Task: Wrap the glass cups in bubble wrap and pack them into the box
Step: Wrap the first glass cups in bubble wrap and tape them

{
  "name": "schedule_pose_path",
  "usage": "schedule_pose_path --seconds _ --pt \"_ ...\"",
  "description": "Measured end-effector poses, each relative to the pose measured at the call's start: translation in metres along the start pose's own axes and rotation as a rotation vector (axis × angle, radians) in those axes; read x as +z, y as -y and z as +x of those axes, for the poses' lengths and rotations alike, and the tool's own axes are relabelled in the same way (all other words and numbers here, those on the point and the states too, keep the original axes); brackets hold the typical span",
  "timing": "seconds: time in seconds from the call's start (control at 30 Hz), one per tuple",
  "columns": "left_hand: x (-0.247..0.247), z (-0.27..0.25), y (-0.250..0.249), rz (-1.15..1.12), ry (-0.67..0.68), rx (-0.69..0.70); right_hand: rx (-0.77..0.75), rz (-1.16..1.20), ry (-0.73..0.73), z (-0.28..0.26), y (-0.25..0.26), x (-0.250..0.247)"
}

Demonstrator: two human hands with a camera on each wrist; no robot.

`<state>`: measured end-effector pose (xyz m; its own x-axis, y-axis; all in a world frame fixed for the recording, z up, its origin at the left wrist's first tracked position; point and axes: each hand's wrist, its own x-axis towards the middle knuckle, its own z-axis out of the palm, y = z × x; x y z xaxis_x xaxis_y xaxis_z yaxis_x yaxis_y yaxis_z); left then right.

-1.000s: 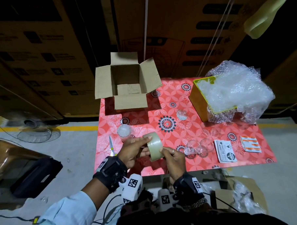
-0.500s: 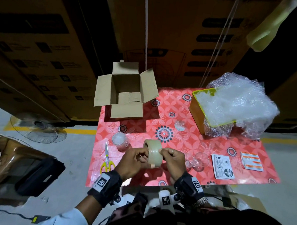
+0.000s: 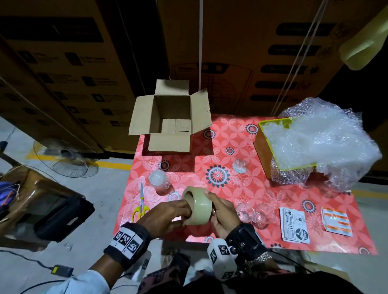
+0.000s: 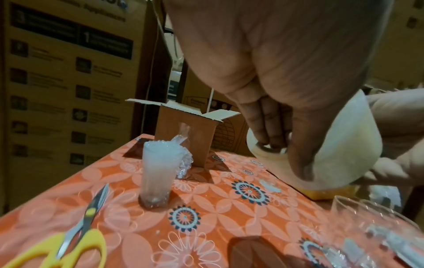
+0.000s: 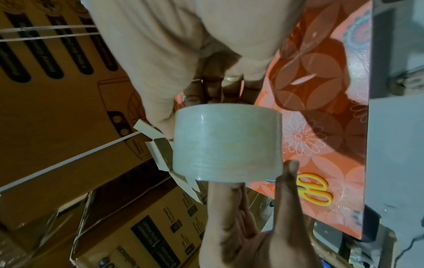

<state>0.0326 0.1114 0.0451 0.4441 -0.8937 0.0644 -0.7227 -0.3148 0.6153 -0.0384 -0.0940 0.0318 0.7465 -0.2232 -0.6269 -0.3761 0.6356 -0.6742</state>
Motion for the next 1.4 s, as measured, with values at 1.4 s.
schedule_pose_path --seconds 1.4 --pt "0.017 0.020 -0.016 -1.383 -0.337 -1.118 -0.689 -1.268 0.358 -0.007 -0.022 -0.031"
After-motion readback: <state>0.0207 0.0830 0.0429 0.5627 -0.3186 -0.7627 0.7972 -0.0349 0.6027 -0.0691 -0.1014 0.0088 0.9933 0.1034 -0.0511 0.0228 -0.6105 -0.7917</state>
